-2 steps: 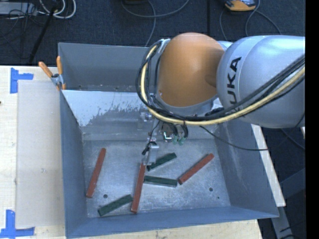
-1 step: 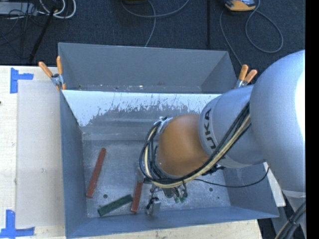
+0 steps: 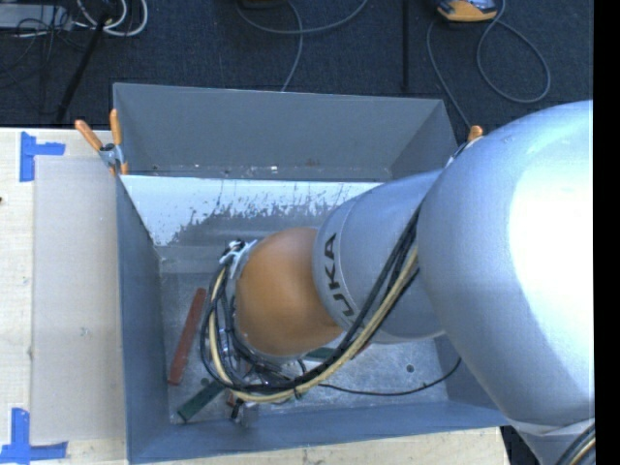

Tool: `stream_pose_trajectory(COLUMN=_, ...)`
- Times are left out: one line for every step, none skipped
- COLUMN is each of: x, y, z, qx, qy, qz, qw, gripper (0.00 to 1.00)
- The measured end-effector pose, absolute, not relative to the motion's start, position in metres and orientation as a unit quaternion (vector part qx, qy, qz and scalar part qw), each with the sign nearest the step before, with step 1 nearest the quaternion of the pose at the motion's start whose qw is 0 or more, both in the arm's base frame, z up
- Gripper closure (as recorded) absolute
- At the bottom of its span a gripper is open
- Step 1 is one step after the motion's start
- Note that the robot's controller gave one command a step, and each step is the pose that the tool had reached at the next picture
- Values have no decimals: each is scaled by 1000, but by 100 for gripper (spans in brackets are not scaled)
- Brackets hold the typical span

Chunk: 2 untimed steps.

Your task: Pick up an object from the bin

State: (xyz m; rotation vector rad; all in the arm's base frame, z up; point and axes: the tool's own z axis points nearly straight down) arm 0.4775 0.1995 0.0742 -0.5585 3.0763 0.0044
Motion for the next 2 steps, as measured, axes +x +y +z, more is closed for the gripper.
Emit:
stream_pose_trajectory(x=476, y=197, z=73, qx=-174, qy=985, qz=1, qw=3, gripper=100)
stream_pose_trajectory(x=485, y=190, z=211, qx=-171, qy=985, qz=1, qw=4, gripper=100)
